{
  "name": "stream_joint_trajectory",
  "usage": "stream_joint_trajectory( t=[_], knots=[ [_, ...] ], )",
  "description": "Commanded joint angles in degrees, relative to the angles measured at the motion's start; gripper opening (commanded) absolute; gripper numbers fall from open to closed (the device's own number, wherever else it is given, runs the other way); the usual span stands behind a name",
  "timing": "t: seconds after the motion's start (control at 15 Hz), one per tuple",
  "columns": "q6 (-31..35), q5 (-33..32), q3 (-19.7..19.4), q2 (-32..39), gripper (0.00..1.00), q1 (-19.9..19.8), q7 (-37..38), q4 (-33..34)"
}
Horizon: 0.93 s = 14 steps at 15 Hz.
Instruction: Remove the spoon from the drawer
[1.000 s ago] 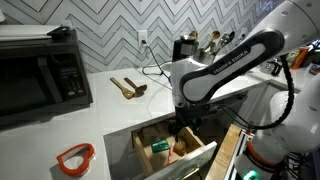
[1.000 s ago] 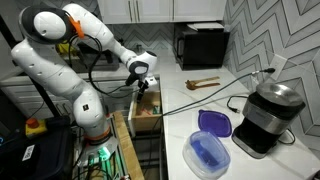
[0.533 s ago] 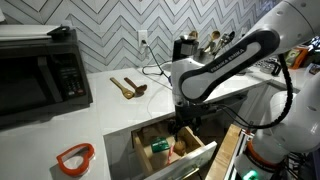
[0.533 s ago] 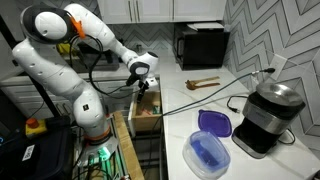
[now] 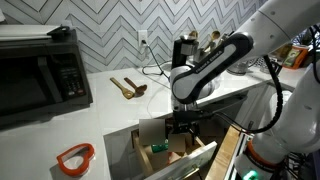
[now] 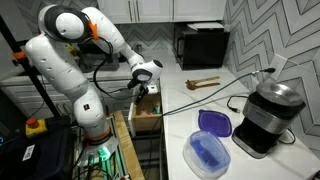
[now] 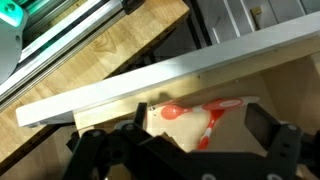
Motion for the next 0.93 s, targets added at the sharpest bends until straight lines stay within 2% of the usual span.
stream_joint_trajectory(
  t=[0.0,0.6,0.87],
  knots=[
    [6.8,3.8,-0.8,4.6,1.00,1.5,-2.0,-0.3],
    [22.1,7.8,-0.6,13.3,1.00,2.5,-5.5,-0.5],
    [28.0,10.9,-0.2,16.7,1.00,3.2,-10.3,-0.5]
  ],
)
